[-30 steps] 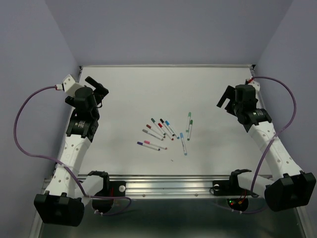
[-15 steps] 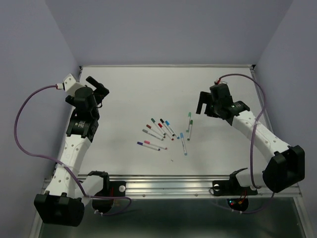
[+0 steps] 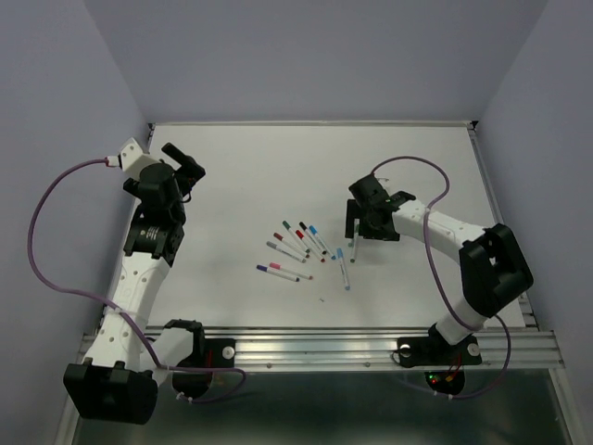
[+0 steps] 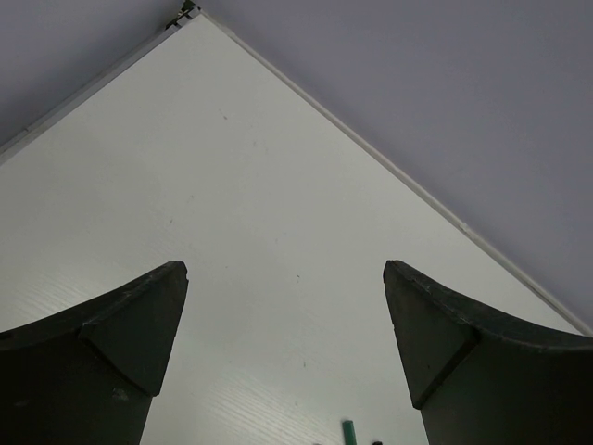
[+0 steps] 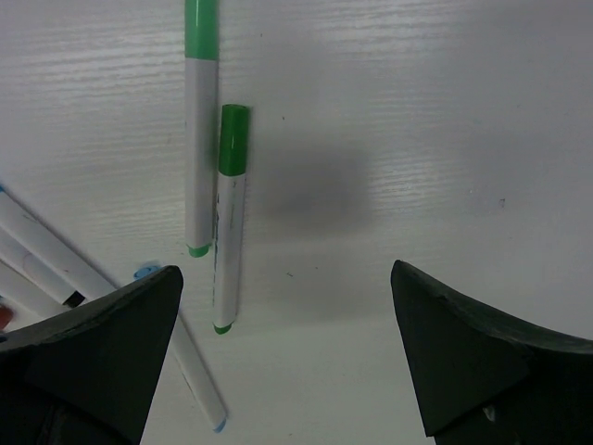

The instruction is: Open the pen caps

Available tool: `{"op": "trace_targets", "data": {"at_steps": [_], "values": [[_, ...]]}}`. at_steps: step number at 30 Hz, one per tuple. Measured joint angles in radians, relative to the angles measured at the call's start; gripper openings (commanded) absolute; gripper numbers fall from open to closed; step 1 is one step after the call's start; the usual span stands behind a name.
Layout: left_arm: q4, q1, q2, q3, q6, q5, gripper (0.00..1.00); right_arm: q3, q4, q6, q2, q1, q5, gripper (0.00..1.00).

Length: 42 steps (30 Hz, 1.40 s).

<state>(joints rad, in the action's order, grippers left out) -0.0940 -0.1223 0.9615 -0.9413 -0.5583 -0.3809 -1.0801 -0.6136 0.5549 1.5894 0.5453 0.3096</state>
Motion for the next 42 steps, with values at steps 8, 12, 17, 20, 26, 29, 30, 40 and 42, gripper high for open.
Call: {"op": "trace_targets", "data": {"at_steps": [8,12,17,20,26,29,30,40,42], "values": [[0.0,0.0,-0.015,0.001,0.0,0.0,0.99,0.0,-0.012,0.027,0.076,0.013,0.039,1.0],[0.0,0.0,-0.016,0.001,0.0,-0.001,0.99,0.005,-0.011,0.029,0.094,0.025,0.043,1.0],[0.0,0.0,-0.016,0.003,0.0,-0.001,0.99,0.018,-0.012,0.029,0.115,0.033,0.043,1.0],[0.0,0.0,-0.016,0.008,0.0,-0.001,0.99,0.018,-0.011,0.029,0.121,0.035,0.047,1.0],[0.0,0.0,-0.017,0.011,0.0,-0.004,0.99,0.018,-0.007,0.029,0.13,0.039,0.062,0.97],[0.0,0.0,-0.018,0.011,0.0,-0.006,0.99,0.018,-0.001,0.024,0.133,0.039,0.061,0.86],[0.0,0.0,-0.019,0.011,0.0,-0.007,0.99,0.018,0.008,0.017,0.135,0.039,0.056,0.85],[0.0,0.0,-0.023,0.011,0.0,-0.013,0.99,0.044,0.123,-0.003,0.139,0.039,0.006,0.64],[0.0,0.0,-0.023,0.011,0.0,-0.013,0.99,0.05,0.145,-0.007,0.139,0.039,-0.003,0.55]]}}
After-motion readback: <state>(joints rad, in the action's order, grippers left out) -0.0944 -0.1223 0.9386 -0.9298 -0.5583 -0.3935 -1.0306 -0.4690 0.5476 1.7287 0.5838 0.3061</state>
